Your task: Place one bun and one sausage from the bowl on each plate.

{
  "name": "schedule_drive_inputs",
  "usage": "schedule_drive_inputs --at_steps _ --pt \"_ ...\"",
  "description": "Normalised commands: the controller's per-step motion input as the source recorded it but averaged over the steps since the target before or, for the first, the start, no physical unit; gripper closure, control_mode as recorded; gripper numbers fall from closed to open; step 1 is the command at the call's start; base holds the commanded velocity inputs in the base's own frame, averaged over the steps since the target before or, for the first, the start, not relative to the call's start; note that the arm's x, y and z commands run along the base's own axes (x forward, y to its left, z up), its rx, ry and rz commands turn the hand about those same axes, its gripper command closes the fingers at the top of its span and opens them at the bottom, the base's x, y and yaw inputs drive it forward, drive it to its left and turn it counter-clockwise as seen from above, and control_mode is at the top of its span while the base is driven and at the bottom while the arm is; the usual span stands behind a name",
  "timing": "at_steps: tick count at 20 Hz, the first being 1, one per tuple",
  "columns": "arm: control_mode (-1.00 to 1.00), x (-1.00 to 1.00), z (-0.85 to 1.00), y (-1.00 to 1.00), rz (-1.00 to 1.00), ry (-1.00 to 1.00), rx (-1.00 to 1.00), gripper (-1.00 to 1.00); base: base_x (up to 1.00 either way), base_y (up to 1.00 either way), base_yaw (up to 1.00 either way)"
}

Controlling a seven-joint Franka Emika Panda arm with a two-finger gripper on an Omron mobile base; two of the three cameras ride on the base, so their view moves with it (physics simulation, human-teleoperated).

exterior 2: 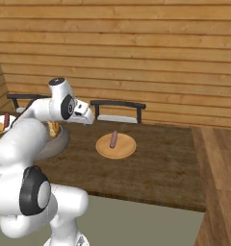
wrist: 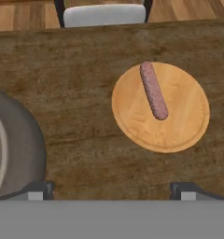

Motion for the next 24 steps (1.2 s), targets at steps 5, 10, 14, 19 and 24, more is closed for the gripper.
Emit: schedule_drive_inputs --at_steps 5,10,14,19,24 --pt "-1.0 -0.11 0.79 1.0 0.2 0.0 -0.01 -1.0 0.0 0.0 0.0" --pt "-1.0 0.11 0.04 1.0 0.25 0.0 -0.03 -1.0 0.0 0.0 0.0" --pt "-1.0 0.19 -0.54 0.52 0.23 -0.01 -0.03 -1.0 0.0 0.0 0.0" --pt "-1.0 0.43 -0.5 0.0 0.08 -0.08 -0.05 -1.0 0.0 0.0 0.0" --pt "-1.0 0.35 -0.16 0.02 0.0 0.0 -0.01 -1.0 0.0 0.0 0.0"
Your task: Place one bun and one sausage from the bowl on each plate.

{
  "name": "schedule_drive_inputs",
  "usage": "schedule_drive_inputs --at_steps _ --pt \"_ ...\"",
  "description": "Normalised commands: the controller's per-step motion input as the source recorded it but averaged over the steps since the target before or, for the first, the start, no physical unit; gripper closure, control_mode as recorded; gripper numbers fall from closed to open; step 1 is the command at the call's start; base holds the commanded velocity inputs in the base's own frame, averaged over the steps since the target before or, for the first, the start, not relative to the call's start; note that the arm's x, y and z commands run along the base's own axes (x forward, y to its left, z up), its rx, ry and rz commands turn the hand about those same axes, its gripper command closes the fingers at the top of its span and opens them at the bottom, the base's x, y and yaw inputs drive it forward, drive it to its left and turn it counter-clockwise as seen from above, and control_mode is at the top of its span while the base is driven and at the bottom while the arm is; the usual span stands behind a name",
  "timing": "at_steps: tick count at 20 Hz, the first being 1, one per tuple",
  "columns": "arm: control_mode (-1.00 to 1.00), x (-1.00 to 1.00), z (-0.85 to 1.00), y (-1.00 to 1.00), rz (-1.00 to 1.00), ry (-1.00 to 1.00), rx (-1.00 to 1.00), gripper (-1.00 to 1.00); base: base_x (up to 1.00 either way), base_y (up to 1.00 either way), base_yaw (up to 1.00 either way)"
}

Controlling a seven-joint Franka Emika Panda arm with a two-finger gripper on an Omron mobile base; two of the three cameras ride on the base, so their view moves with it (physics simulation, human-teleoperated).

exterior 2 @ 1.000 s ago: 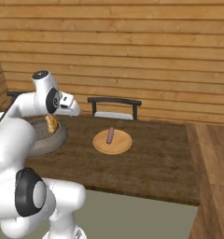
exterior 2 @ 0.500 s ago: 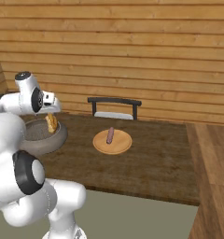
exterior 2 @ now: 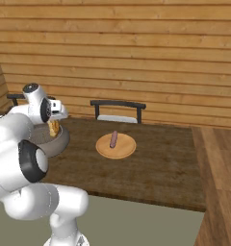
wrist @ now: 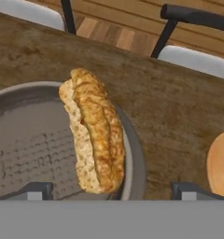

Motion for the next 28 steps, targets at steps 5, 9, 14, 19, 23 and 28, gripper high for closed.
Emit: schedule_drive_inputs --at_steps 5,9,14,19,23,28 --pt "-1.0 0.08 -0.04 0.07 0.0 0.08 0.0 -1.0 0.0 0.0 0.0" --pt "-1.0 0.0 -0.21 0.07 0.0 0.09 0.0 -1.0 0.0 0.0 0.0" --pt "-1.0 0.0 -0.17 0.01 0.0 0.01 -0.01 -1.0 0.0 0.0 0.0" --pt "-1.0 0.0 -0.31 0.01 0.0 0.0 -0.04 -1.0 0.0 0.0 0.0" --pt "-1.0 0.06 -0.08 0.0 0.0 0.0 0.0 -1.0 0.0 0.0 0.0" --pt "-1.0 0.23 -0.01 0.0 0.0 0.0 0.0 -1.0 0.0 0.0 0.0"
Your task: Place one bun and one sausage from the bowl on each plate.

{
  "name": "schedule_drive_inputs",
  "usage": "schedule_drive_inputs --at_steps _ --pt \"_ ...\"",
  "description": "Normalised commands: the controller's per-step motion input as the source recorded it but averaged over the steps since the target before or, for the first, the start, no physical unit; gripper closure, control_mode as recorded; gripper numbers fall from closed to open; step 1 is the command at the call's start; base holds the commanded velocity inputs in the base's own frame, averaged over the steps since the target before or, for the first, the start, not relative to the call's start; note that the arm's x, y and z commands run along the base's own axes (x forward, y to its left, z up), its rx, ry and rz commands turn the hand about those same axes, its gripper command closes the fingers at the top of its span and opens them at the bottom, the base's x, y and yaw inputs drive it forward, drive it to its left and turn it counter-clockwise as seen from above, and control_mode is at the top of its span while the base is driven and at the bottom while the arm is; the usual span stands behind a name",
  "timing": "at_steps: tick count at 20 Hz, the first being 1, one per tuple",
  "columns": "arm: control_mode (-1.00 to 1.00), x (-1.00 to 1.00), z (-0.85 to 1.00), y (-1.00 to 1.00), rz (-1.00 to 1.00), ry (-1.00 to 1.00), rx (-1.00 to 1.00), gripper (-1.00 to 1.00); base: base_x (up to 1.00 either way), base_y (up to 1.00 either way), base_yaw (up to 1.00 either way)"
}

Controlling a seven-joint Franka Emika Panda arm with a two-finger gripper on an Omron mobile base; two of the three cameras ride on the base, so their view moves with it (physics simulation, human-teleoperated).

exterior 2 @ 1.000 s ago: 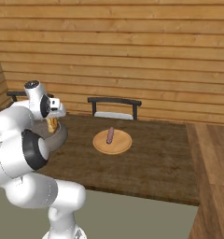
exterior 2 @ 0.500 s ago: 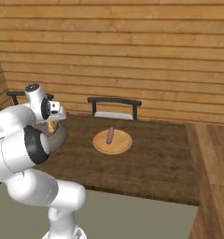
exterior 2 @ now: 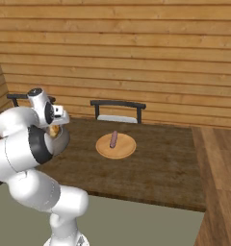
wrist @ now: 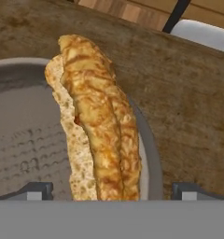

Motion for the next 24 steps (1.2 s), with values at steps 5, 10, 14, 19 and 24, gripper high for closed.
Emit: schedule_drive_inputs --at_steps 5,10,14,19,24 --pt "-1.0 0.1 -0.11 0.0 0.0 0.03 0.0 -1.0 0.0 0.0 0.0" --pt "-1.0 0.04 -0.25 0.0 0.0 0.04 0.0 -1.0 0.0 0.0 0.0" --pt "-1.0 0.04 0.0 0.0 0.0 0.0 0.0 1.0 0.0 0.0 0.0" --pt "-1.0 0.0 0.0 0.0 0.0 0.0 0.0 1.0 0.0 0.0 0.0" --pt "-1.0 -0.19 0.05 0.0 0.0 0.0 0.0 1.0 0.0 0.0 0.0"
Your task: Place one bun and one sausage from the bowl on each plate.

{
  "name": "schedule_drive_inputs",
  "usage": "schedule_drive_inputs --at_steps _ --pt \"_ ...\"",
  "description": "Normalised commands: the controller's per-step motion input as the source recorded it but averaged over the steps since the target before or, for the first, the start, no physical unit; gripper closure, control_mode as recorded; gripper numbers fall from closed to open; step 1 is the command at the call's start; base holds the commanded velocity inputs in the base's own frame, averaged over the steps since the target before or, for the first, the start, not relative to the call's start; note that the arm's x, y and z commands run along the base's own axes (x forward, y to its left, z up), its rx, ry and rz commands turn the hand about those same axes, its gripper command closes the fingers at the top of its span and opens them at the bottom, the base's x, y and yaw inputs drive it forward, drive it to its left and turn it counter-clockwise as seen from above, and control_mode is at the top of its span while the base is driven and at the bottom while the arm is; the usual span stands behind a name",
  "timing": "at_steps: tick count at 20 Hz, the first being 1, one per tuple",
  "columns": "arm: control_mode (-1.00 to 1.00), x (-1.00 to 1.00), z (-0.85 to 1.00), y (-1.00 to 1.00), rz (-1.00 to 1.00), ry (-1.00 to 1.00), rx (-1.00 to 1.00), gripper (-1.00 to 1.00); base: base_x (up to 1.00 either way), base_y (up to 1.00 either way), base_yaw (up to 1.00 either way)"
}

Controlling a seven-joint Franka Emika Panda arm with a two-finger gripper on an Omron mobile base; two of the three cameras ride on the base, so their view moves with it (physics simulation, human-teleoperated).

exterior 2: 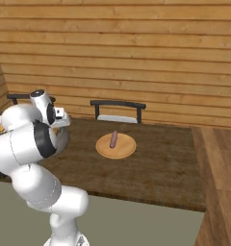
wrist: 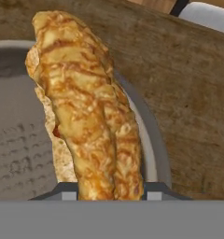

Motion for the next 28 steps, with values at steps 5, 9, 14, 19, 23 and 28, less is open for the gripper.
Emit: schedule_drive_inputs --at_steps 5,9,14,19,23,28 --pt "-1.0 -0.87 0.85 -0.28 -0.12 -0.16 0.02 1.0 0.0 0.0 0.0" --pt "-1.0 -0.8 0.98 -0.98 -0.24 -0.14 0.14 1.0 0.0 0.0 0.0" --pt "-1.0 -0.52 0.5 -1.0 -0.25 0.03 0.21 1.0 0.0 0.0 0.0" --pt "-1.0 -0.32 0.09 -1.0 -0.26 0.17 0.23 1.0 0.0 0.0 0.0" --pt "-1.0 -0.06 0.0 -1.0 -0.23 0.27 0.06 1.0 0.0 0.0 0.0" --pt "-1.0 0.03 -0.04 -1.0 -0.23 0.25 -0.05 1.0 0.0 0.0 0.0"
